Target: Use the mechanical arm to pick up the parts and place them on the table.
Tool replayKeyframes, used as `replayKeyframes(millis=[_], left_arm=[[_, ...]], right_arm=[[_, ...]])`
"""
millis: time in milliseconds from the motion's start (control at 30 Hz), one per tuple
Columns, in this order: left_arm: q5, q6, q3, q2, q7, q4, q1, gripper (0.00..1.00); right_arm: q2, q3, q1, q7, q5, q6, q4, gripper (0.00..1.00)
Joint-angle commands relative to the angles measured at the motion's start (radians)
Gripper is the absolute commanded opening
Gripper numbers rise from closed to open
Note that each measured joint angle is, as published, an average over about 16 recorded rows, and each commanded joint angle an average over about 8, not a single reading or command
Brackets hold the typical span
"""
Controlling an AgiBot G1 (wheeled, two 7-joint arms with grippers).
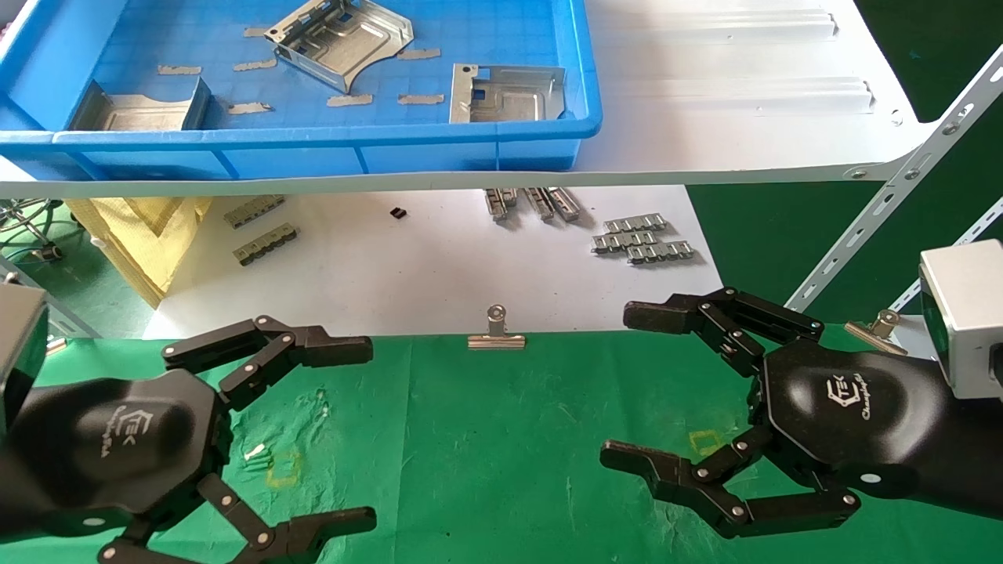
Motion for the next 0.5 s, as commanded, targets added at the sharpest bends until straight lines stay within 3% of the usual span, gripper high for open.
replayKeyframes(millis=[33,500], left_arm=[[0.0,0.0,0.0,0.0,0.0,0.0,0.0,1.0],[0.0,0.0,0.0,0.0,0.0,0.0,0.0,1.0]], right_arm=[[0.0,0.0,0.0,0.0,0.0,0.0,0.0,1.0],[0.0,0.0,0.0,0.0,0.0,0.0,0.0,1.0]])
